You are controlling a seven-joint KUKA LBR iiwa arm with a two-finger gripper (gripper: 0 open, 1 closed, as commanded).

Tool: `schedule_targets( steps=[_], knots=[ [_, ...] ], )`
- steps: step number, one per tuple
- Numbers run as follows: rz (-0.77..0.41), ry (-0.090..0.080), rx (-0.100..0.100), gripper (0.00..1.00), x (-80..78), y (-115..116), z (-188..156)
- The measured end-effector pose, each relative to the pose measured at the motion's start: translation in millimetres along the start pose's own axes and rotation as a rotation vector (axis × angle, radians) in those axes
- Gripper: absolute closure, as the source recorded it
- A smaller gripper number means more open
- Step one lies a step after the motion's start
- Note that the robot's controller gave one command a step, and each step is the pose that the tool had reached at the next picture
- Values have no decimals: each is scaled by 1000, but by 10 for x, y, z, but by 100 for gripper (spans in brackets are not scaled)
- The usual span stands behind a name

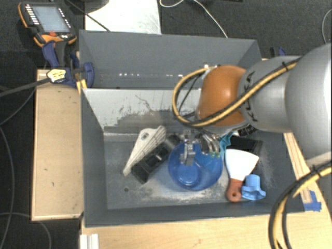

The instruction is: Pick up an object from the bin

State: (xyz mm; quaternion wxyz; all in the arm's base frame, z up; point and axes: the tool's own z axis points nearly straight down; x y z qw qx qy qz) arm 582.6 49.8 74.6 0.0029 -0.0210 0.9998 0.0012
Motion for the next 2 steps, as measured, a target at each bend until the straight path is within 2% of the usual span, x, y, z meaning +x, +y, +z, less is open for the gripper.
schedule_targets(
  steps=[1, 2],
  knots=[
    [-23, -7, 0, 100, -9, -59, -373],
    [-18, -6, 0, 100, -47, -75, -530]
  ],
)
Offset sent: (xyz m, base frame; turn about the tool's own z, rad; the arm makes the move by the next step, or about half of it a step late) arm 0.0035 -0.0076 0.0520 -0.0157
